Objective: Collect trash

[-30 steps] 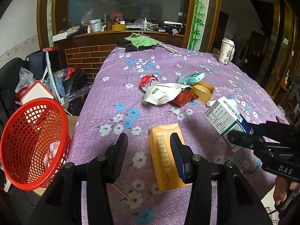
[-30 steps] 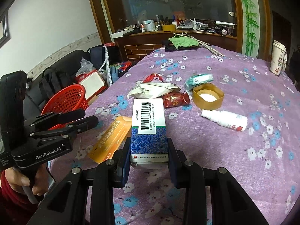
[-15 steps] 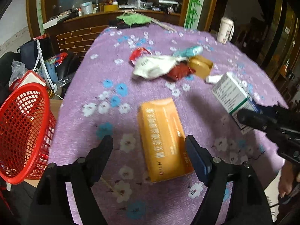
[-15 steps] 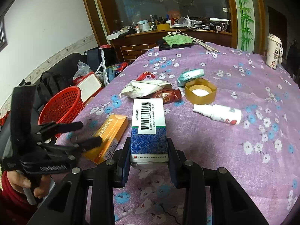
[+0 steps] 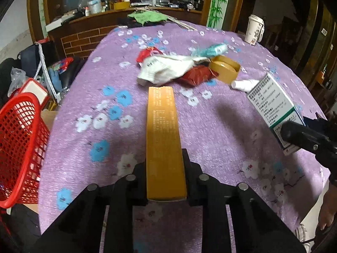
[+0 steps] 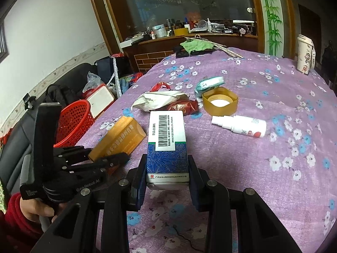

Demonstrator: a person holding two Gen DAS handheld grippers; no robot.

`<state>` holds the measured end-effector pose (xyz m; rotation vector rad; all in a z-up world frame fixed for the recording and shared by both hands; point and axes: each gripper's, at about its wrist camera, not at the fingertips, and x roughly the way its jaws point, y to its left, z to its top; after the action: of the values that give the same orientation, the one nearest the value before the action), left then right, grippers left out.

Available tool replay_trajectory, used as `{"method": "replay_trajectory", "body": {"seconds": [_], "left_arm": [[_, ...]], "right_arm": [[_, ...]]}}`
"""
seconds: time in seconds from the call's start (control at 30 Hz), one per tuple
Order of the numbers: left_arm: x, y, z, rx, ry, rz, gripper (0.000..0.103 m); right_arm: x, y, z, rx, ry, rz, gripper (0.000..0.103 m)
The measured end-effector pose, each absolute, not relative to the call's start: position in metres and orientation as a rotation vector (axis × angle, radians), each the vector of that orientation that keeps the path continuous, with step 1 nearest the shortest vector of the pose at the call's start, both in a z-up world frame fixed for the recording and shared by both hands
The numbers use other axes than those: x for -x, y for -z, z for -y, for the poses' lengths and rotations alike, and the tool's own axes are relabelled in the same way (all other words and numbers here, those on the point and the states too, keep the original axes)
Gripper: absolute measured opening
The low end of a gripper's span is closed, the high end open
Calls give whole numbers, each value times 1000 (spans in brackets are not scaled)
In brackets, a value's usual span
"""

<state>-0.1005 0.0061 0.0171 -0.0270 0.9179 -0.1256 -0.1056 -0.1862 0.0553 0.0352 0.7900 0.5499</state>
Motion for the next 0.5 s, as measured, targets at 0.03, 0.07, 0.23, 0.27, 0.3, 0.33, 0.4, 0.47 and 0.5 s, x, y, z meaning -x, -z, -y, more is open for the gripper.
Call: {"method": "replay_trajectory", "body": {"seconds": [0.03, 0.07, 0.23, 0.27, 0.3, 0.33, 0.4, 0.47, 0.5], "left_arm": [[102, -21, -8, 35, 128, -904, 22], [103, -25, -11, 41, 128, -892, 22], [109, -45, -25, 57, 110, -835, 22], [110, -48, -28, 61, 109, -829, 22], [111, -51, -31, 64, 106, -823, 22], [113, -56, -35, 65, 99, -812, 22], [116, -62, -40, 65, 88, -797, 22], [119, -69, -48, 68, 74, -783, 22], [121, -72, -54, 70, 64, -776, 22]], "right_arm": [[106, -56, 185, -32, -551, -788, 37], [106, -56, 185, -32, -552, -787, 37], [103, -58, 176, -23, -555, -792, 37], [102, -59, 174, -19, -559, -791, 37], [103, -61, 171, -10, -562, -787, 37], [103, -63, 167, -2, -567, -782, 37], [102, -66, 160, 4, -581, -781, 37], [101, -70, 150, 12, -606, -781, 37], [100, -71, 146, 16, -614, -780, 37]]}}
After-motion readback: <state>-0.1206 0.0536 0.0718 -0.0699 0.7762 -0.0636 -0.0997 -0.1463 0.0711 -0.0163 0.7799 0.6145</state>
